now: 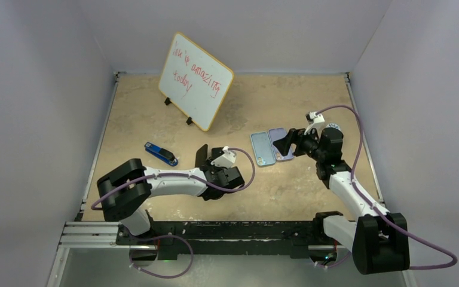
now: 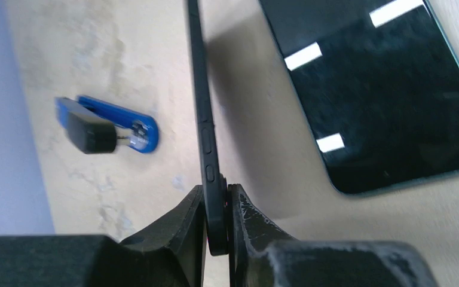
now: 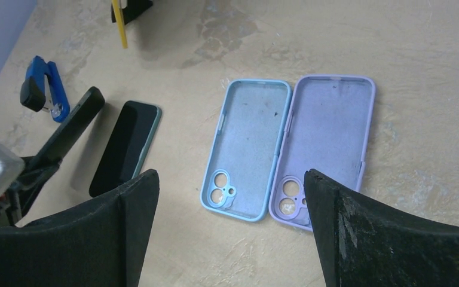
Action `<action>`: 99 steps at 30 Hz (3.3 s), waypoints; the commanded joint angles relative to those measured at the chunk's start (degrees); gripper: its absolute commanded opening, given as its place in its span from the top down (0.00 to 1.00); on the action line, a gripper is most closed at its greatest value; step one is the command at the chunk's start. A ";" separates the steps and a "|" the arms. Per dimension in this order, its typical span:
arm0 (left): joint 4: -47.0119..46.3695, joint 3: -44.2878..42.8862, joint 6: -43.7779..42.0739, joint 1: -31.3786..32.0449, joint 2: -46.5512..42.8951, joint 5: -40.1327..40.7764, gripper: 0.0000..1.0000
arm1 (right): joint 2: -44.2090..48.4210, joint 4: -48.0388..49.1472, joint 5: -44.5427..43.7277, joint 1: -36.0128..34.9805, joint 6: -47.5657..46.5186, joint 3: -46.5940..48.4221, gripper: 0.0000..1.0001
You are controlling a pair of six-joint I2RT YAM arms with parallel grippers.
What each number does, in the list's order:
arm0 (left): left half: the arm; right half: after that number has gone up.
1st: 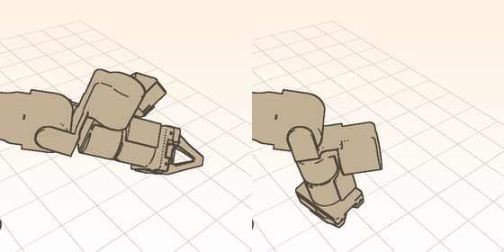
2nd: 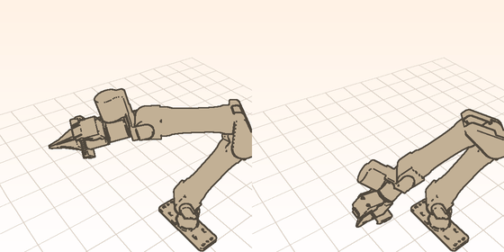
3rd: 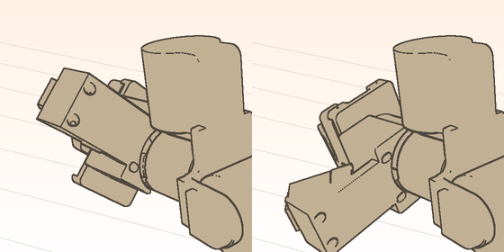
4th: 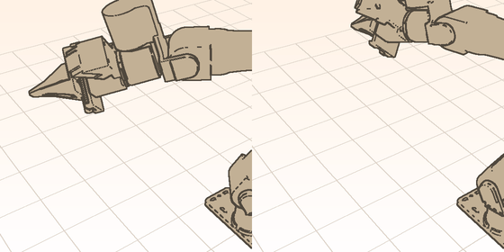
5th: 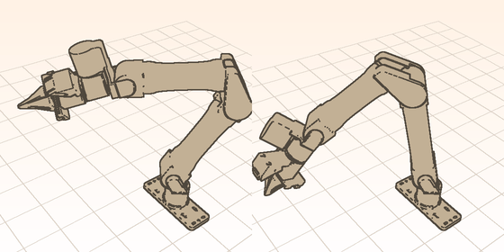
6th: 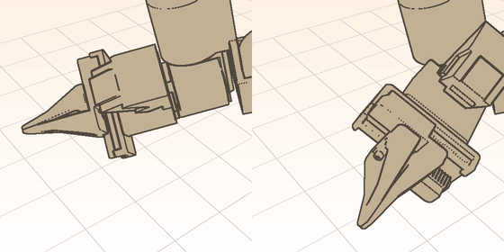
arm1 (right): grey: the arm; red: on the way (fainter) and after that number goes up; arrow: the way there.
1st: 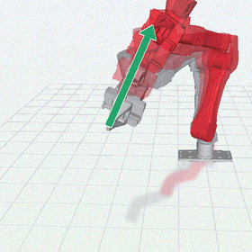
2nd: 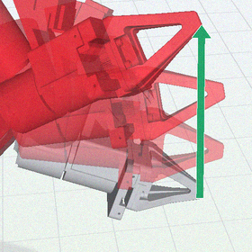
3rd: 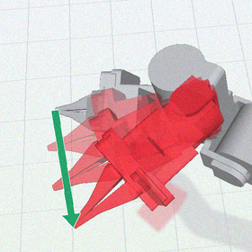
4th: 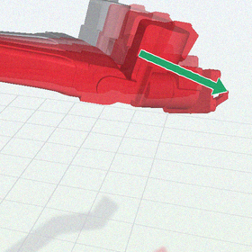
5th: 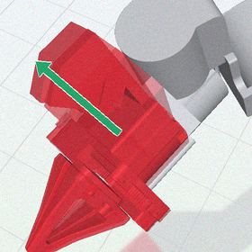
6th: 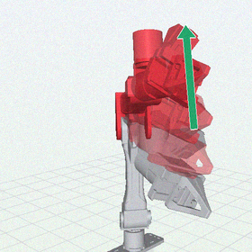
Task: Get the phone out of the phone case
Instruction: Place the phone at the center of the board, then adjust the phone at the center of the board.
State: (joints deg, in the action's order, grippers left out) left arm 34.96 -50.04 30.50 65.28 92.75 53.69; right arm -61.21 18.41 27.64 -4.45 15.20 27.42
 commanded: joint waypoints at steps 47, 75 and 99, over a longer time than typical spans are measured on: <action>-23.35 5.96 -3.43 -22.80 -6.19 -34.52 0.19 | 6.55 7.41 4.22 -1.70 3.17 -4.06 0.08; -17.18 16.97 7.81 -29.10 -26.57 -38.33 0.26 | 6.89 6.37 4.00 -2.97 2.60 -3.70 0.08; -28.04 26.09 13.69 -32.67 -27.95 -50.85 0.70 | 6.92 5.67 3.28 -3.23 2.28 -3.43 0.08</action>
State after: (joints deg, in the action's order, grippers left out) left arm 11.27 -24.49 43.13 32.95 65.23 6.28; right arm -55.42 23.22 31.03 -7.49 18.35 23.31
